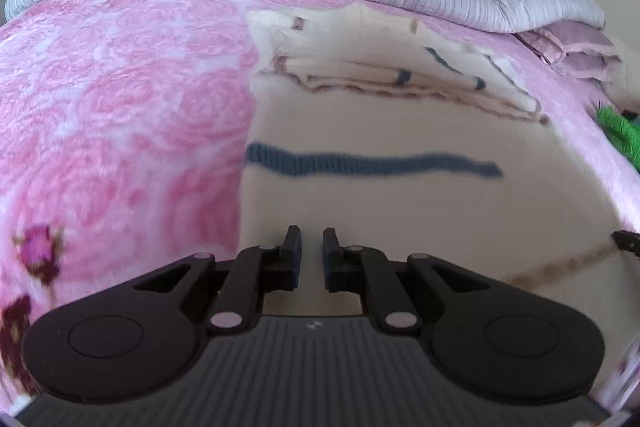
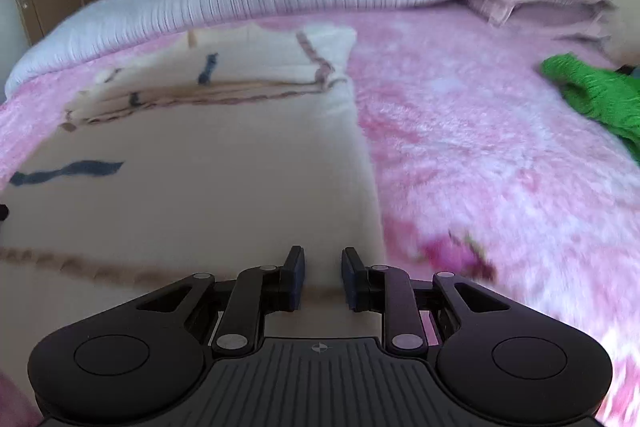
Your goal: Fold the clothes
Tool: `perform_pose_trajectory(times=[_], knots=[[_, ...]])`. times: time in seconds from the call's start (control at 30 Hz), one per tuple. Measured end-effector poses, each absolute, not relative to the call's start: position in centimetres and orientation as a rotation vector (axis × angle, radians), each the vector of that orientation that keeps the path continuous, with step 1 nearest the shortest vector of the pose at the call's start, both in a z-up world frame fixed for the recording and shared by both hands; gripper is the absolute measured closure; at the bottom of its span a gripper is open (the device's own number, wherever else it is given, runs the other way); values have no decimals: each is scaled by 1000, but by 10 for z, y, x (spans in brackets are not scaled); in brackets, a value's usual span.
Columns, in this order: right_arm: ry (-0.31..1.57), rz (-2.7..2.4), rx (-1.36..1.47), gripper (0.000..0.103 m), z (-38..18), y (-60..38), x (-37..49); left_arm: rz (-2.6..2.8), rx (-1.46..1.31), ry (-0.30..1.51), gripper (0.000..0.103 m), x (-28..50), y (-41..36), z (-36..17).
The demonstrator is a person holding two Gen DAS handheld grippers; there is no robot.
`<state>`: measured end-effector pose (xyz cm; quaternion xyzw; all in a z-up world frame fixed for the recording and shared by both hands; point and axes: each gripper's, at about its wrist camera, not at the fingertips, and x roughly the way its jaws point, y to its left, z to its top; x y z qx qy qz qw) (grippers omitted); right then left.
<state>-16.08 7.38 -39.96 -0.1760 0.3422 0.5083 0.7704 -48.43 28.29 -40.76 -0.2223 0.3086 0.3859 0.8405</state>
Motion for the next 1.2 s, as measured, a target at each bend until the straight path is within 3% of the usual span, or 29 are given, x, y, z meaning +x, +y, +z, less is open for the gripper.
perform_pose_trajectory(times=[0.2,0.33,0.4,0.47,0.53,0.7,1.2], knots=[[709,1026,-397,79,-394,30,-207,844,-515,582,92,-517,237,-405],[724,967,-436,78,-383,6,-239,841,-635,634,88,-542,200,-387],[754,975,-443,77,-373,-3,-255,839,-610,648,80,-549,182,-374],[756,1018,-405,71,-358,-12,-270,863,-554,649,77,-554,164,-360],[736,1030,-391,53,-343,-19,-286,885,-519,639,75,-558,146,-345],[660,1074,-381,42,-313,-39,-327,909,-418,627,69,-562,96,-317],[618,1093,-308,38,-289,-100,-366,887,-199,629,61,-557,2,-289]])
